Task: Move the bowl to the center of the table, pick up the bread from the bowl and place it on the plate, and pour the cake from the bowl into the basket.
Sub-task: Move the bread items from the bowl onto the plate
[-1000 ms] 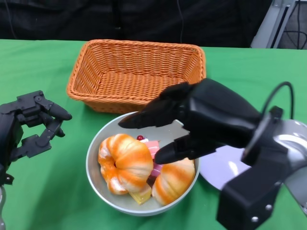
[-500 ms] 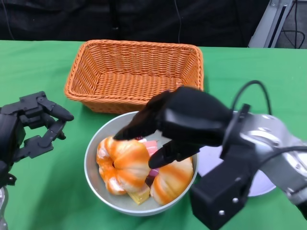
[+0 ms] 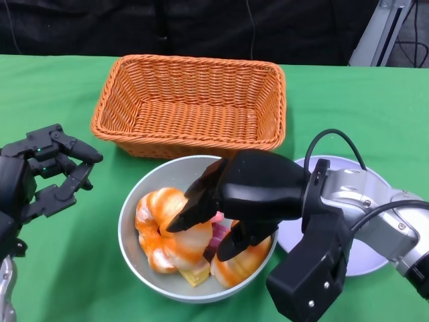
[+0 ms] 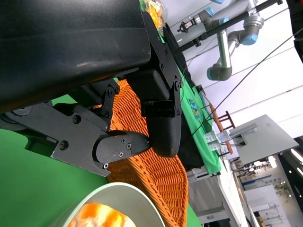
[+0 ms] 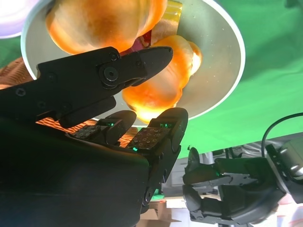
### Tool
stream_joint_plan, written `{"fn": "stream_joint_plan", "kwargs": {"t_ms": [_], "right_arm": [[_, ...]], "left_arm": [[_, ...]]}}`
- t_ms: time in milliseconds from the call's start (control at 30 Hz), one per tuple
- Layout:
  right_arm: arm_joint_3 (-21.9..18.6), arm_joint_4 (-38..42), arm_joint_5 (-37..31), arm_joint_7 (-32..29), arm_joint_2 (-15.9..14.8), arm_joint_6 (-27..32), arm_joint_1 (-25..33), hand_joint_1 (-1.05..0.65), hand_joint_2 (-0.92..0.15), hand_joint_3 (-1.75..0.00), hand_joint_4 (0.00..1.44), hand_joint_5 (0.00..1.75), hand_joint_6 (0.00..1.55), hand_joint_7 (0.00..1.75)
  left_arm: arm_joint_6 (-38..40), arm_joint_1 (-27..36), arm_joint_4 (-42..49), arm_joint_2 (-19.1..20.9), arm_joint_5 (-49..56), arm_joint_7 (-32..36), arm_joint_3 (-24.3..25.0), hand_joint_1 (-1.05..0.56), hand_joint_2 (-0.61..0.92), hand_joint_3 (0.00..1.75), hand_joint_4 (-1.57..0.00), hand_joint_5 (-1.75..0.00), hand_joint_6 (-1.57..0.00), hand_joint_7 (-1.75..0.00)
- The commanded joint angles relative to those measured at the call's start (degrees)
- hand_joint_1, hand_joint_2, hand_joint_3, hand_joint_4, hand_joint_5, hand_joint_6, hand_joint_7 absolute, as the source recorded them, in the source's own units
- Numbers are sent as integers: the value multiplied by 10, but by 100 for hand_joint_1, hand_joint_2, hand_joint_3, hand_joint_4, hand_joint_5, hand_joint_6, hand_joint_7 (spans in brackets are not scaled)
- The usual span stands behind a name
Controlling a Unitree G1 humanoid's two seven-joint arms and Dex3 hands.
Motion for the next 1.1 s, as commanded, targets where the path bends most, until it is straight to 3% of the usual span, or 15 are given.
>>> {"fn": "stream_joint_plan", "kwargs": {"t_ms": [33,233,500,700,1100], "right_arm": [[11,22,-22,-26,-3,-28,-23,-65,-92,-2,52,0,65,0],[16,44,-39,-47,0,-49,-32,-65,-92,-1,51,0,65,0],[35,99,-92,-152,28,-67,-52,-62,-90,0,54,1,62,0],[44,126,-105,-179,34,-72,-63,-62,-88,0,56,2,63,1],[86,221,-127,-193,29,-115,-110,-68,-90,0,59,2,66,1]], "left_arm": [[10,5,-9,1,-6,2,7,-17,76,60,-84,-147,-89,-97],[15,6,-12,-1,-10,-1,8,-16,74,66,-83,-149,-89,-98],[11,9,-16,0,-3,14,14,-22,75,63,-79,-149,-86,-99],[54,1,-31,1,-34,7,29,-17,78,62,-80,-149,-87,-101],[123,3,-66,9,-50,-9,36,-13,66,83,-83,-147,-88,-104]]}}
